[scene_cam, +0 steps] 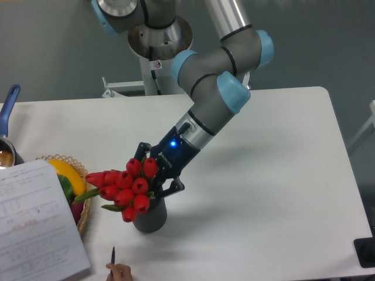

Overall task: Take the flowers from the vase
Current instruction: 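Lift the tulip bunch straight up out of the black vase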

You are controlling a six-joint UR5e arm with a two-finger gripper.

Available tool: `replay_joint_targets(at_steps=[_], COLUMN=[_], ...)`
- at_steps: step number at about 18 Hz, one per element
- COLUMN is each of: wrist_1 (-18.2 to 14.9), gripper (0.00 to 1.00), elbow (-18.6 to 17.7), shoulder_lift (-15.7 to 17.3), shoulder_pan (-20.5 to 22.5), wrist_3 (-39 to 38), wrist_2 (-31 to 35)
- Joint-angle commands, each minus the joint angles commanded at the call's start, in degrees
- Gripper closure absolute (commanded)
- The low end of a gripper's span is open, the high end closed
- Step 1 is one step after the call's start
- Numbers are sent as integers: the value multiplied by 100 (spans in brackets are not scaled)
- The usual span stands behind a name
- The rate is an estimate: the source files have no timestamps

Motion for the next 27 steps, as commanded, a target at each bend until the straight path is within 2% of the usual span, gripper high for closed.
replay_joint_targets(at_steps=[9, 16, 22, 27], wrist_1=[0, 0, -9, -9], gripper=[55, 55, 55, 55], elbow=[149, 509, 624, 1001], shoulder_lift=[510, 853, 1160, 1178], shoulder_pan=[132, 176, 290, 439], wrist_3=[-792, -1652, -2066, -2611], wrist_2=[-255, -264, -273, -457])
